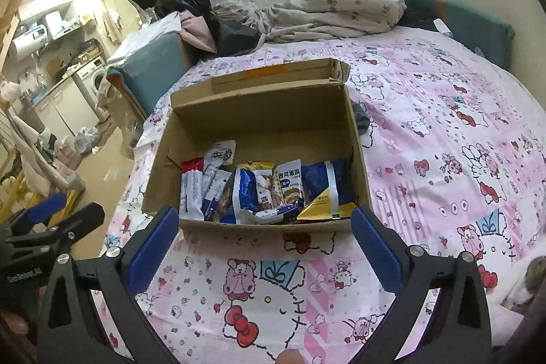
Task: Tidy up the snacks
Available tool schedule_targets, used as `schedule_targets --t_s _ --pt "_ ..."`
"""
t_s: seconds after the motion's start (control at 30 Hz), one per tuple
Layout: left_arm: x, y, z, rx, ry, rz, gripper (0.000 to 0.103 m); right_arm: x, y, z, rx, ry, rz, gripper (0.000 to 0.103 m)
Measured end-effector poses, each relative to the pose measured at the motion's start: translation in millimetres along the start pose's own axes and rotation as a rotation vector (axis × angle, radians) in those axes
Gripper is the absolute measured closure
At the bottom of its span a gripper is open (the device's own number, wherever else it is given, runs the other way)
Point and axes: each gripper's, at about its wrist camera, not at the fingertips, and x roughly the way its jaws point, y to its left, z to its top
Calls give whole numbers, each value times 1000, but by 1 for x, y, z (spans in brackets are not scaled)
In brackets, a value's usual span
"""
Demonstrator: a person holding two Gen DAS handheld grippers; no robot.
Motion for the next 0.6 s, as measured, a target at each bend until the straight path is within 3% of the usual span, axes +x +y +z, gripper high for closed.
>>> schedule_targets --t_s 0.6 --pt "2 -1 0 -3 6 34 1 -3 2 0 -14 -20 -36 0"
